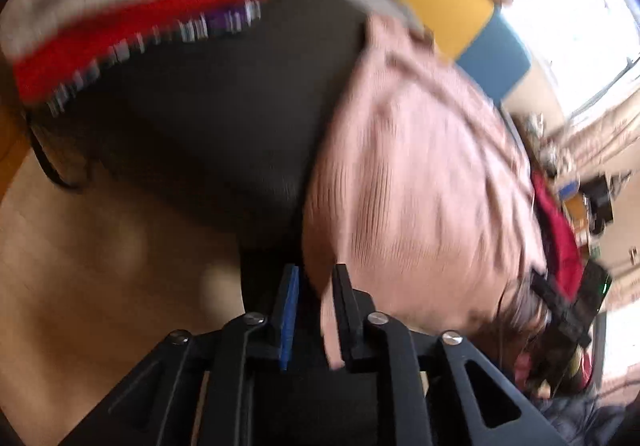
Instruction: Fold clothes
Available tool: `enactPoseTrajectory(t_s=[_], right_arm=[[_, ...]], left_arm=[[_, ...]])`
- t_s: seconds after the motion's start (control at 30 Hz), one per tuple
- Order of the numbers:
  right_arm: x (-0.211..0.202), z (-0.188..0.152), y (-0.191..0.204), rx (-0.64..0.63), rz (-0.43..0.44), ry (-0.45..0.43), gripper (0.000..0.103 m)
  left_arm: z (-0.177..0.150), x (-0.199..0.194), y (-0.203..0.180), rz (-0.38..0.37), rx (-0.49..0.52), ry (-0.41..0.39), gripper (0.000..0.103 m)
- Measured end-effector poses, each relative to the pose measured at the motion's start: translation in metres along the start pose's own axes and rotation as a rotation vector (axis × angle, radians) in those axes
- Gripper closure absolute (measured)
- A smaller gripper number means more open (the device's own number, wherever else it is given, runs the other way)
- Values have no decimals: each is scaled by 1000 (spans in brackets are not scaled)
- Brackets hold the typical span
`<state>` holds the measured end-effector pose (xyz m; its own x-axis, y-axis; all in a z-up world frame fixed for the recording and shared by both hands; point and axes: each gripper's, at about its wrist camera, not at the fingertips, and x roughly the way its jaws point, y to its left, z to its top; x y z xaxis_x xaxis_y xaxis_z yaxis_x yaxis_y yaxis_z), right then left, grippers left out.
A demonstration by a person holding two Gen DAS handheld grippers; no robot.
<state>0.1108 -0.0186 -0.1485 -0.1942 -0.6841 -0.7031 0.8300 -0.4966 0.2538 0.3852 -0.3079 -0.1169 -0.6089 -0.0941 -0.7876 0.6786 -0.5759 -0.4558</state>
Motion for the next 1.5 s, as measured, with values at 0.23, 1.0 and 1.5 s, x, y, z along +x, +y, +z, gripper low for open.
enactPoseTrajectory(t_s=[0.23,1.0,1.5], right_arm=[[-8,1,-19,116,118,-25,0],[-79,-66,-94,496,105,-23,95],[-71,-52,-65,359,67,23,90]], left_arm=[[18,29,-24,45,115,45,66],[16,39,-28,62,195,40,77],[20,42,-44,27,309,119,95]])
